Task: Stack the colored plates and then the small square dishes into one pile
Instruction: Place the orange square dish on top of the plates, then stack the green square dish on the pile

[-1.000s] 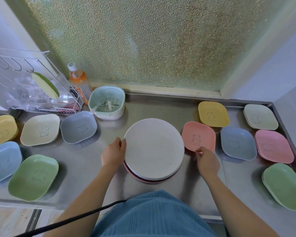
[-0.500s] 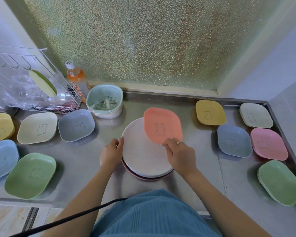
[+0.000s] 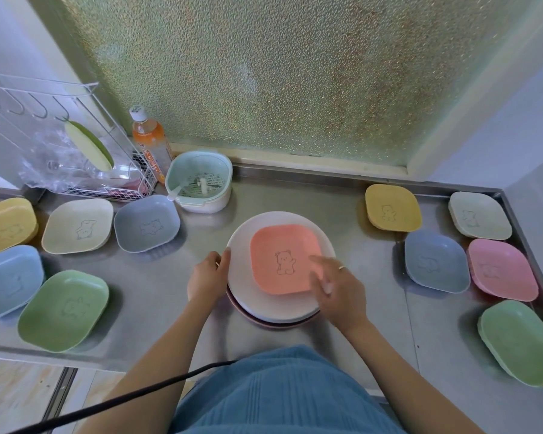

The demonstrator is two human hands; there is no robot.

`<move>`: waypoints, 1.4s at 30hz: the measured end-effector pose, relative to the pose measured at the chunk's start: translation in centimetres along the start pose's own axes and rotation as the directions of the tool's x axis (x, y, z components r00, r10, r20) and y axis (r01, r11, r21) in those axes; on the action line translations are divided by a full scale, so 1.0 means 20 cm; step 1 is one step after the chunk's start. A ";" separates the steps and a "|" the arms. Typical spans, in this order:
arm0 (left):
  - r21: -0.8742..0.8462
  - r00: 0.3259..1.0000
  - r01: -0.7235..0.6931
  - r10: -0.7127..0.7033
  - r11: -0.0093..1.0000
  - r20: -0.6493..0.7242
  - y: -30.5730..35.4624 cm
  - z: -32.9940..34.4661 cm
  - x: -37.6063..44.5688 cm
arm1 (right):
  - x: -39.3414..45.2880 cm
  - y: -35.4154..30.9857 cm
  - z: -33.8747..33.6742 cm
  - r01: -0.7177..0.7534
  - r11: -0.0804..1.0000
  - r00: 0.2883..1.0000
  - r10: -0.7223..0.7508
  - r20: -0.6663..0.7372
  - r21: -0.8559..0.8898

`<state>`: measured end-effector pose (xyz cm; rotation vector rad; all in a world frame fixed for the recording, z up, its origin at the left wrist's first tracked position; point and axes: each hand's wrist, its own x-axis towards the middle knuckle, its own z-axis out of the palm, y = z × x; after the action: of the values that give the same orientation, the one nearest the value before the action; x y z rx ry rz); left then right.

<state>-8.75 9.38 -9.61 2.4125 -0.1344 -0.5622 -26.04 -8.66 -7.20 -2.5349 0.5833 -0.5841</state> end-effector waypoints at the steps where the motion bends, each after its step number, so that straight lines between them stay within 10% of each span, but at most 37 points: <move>1: 0.000 1.000 0.003 -0.003 1.000 -0.004 0.00 0.00 0.00 | 0.02 0.01 -0.01 -0.165 0.984 0.984 0.169 -0.058 0.074; 5: -0.031 1.000 0.019 -0.020 0.999 -0.018 0.02 0.00 -0.02 | 0.10 0.15 0.02 -0.698 0.633 0.711 0.670 0.214 0.335; 11: -0.080 0.998 0.051 -0.047 0.996 0.052 -0.01 -0.02 -0.04 | 0.14 0.15 0.14 -0.789 0.285 0.590 0.598 0.542 0.545; 21: -0.057 0.992 0.065 -0.071 0.996 -0.105 -0.21 -0.23 -0.02 | 0.18 -0.15 0.34 -0.745 0.329 0.655 0.523 0.545 0.580; 28: 0.212 0.866 0.200 -0.071 0.957 -0.495 -0.50 -0.52 -0.01 | 0.13 -0.27 0.48 -0.729 0.386 0.675 0.542 0.501 0.565; 35: 0.514 0.959 0.245 -0.126 0.822 -0.255 -0.81 -0.62 0.00 | 0.10 -0.31 0.55 -0.760 0.382 0.622 0.661 0.420 0.525; 42: 0.571 0.950 -0.123 0.263 0.812 -0.170 -0.83 -0.63 0.01 | 0.09 -0.34 0.58 -0.789 0.353 0.569 0.729 0.381 0.502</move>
<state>-3.91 29.66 -11.17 2.9603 -0.4969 -0.1295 -16.83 -0.13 -12.36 -1.3689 1.2026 -0.2180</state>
